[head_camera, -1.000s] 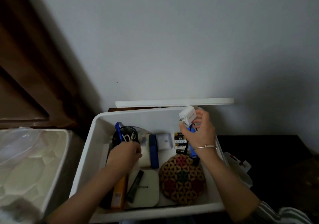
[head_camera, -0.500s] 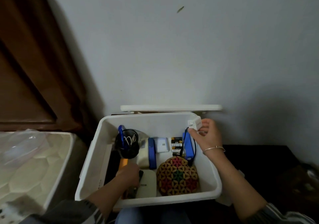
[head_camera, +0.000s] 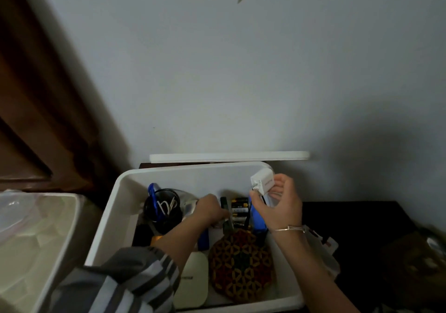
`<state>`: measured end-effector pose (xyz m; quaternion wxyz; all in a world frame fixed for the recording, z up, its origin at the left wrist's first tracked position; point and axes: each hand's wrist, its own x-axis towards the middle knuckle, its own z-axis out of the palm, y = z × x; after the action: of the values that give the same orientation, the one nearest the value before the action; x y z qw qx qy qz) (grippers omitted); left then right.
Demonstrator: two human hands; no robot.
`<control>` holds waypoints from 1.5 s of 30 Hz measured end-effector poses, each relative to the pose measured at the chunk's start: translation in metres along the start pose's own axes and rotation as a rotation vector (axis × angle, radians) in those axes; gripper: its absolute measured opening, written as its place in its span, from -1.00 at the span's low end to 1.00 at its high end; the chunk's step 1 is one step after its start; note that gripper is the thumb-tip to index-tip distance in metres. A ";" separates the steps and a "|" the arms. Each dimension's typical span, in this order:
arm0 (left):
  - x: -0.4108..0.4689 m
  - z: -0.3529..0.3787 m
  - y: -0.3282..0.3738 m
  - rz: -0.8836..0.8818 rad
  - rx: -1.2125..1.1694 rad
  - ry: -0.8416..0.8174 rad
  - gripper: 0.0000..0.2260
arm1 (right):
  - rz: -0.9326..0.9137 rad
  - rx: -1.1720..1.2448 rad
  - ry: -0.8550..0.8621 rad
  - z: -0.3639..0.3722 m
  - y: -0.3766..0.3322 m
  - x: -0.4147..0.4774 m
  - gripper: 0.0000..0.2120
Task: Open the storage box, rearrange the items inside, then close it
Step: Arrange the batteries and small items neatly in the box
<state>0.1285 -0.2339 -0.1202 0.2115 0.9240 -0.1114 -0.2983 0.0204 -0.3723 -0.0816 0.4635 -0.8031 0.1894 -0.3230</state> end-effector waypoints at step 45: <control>0.026 0.050 -0.009 0.006 0.151 0.187 -0.78 | 0.003 0.063 0.012 -0.005 0.001 0.001 -0.41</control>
<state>0.1202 -0.2504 -0.1740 0.1517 0.9607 -0.1162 -0.2011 0.0176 -0.3761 -0.0802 0.4881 -0.7857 0.1830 -0.3330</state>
